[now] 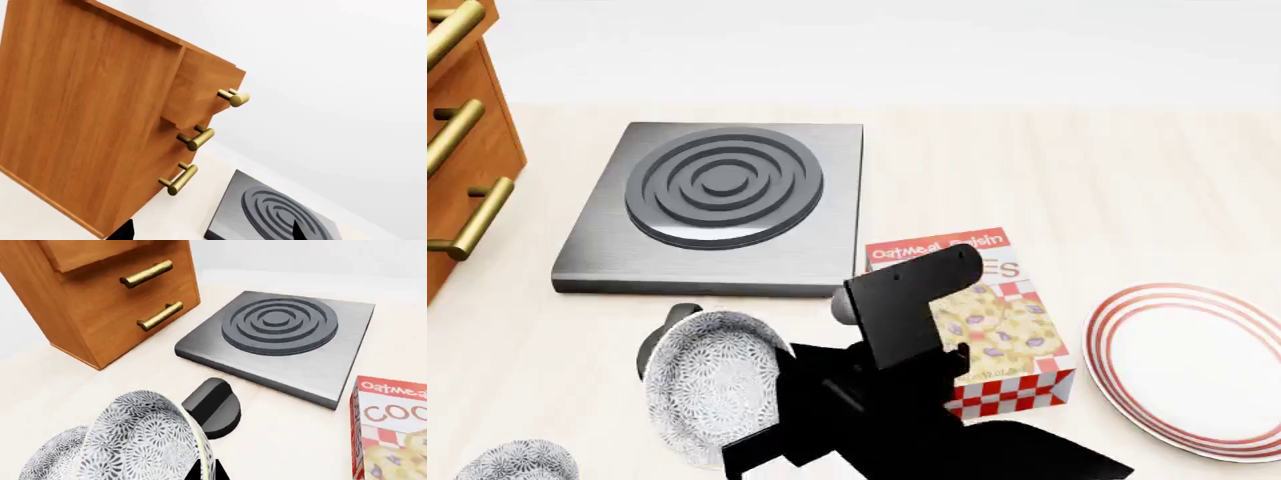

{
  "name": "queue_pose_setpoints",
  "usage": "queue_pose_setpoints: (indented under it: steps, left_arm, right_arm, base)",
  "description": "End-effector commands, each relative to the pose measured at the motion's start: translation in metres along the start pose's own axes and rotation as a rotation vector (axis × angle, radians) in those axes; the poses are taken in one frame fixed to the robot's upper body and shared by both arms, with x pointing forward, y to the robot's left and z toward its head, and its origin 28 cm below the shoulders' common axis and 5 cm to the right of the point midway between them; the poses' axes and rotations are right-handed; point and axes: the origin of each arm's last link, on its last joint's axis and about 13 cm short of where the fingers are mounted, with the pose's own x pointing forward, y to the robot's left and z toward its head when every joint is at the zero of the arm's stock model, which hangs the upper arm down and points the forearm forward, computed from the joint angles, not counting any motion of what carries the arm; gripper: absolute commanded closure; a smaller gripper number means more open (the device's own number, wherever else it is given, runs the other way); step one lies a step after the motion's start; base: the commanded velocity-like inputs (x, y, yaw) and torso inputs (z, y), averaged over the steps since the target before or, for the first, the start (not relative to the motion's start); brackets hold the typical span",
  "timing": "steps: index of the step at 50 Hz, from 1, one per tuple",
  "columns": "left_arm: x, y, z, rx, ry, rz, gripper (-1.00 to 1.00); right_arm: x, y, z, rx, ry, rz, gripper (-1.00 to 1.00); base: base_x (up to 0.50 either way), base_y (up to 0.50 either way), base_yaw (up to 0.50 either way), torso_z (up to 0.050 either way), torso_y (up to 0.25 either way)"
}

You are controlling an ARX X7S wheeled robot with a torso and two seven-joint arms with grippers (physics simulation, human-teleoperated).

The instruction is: Pick the akita bowl from table center and place it on the plate.

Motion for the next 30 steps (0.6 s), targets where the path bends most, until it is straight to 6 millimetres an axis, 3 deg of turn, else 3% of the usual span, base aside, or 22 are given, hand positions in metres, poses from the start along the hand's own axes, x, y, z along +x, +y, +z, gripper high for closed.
queue_pose_setpoints:
  steps: [1,4,12,19,30]
  left_arm:
    - [0.004,0.003,0.002,-0.035,-0.036,0.014,-1.00]
    - [0.005,0.003,0.002,-0.036,-0.037,0.015,-1.00]
    - [0.005,0.001,0.001,-0.032,-0.036,0.008,-1.00]
    - [0.005,0.001,0.001,-0.030,-0.035,0.005,-1.00]
    - [0.004,0.000,0.002,-0.029,-0.033,0.000,-1.00]
  right_arm:
    - [-0.038,-0.002,0.043,-0.037,-0.296,-0.054,1.00]
    - [-0.053,-0.005,0.056,0.041,-0.373,-0.058,1.00]
    - [-0.091,-0.010,0.078,-0.064,-0.527,-0.193,1.00]
    - [-0.122,-0.016,0.087,-0.188,-0.634,-0.354,1.00]
    - [-0.153,-0.019,0.096,-0.345,-0.673,-0.553,1.00]
  base:
    - [0.00,0.00,0.00,0.000,0.000]
    - [0.00,0.00,0.00,0.000,0.000]
    - [0.00,0.00,0.00,0.000,0.000]
    - [0.00,0.00,0.00,0.000,0.000]
    - [0.00,0.00,0.00,0.000,0.000]
